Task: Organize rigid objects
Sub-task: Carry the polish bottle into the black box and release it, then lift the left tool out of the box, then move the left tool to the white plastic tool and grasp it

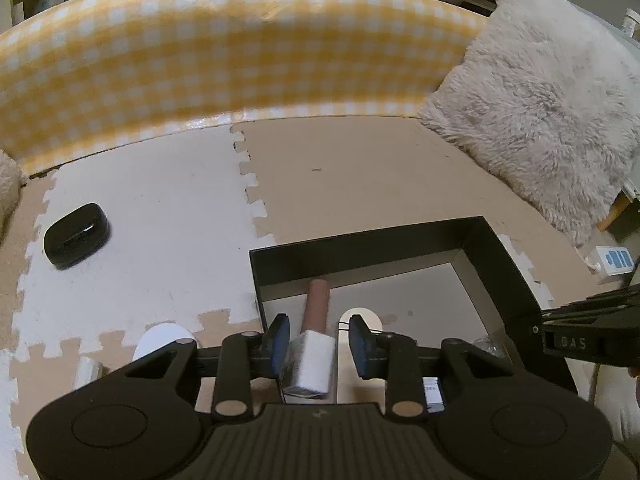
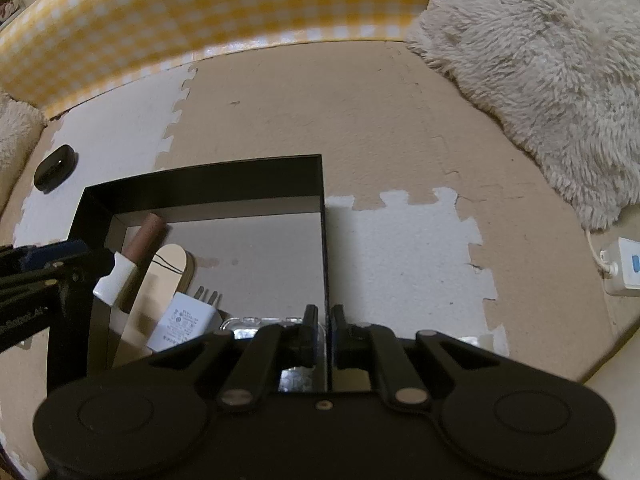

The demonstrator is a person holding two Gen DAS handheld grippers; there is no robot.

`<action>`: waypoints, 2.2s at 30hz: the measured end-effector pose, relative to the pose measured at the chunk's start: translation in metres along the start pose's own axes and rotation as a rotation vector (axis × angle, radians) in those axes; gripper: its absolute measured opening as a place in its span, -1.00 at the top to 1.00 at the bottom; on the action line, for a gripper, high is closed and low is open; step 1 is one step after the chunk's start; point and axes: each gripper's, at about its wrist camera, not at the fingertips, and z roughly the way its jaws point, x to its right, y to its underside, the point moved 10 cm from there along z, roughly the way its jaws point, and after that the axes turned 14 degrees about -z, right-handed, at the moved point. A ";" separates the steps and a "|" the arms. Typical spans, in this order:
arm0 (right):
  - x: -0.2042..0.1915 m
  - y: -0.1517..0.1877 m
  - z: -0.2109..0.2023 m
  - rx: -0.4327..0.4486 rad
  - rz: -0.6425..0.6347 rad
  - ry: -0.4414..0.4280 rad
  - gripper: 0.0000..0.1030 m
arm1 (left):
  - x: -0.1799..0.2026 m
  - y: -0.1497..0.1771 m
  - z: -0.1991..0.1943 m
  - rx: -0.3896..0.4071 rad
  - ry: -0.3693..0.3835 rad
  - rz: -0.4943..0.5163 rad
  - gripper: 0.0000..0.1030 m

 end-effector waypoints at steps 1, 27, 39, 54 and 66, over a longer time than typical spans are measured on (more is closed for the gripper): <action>0.000 0.000 0.000 0.000 0.000 0.000 0.86 | 0.000 0.000 -0.001 0.000 0.003 0.003 0.28; 0.001 0.001 0.000 0.000 0.003 -0.005 0.86 | 0.037 0.060 0.018 -0.140 0.009 0.266 0.16; 0.002 0.001 -0.001 0.004 0.005 -0.004 0.93 | 0.044 0.053 -0.012 -0.113 0.086 0.203 -0.62; 0.006 0.001 -0.003 0.019 0.045 -0.034 0.92 | 0.012 0.029 -0.066 -0.020 0.101 0.144 -1.00; 0.007 0.001 -0.003 0.022 0.066 -0.040 0.91 | -0.059 -0.009 -0.091 0.056 -0.010 0.058 -1.00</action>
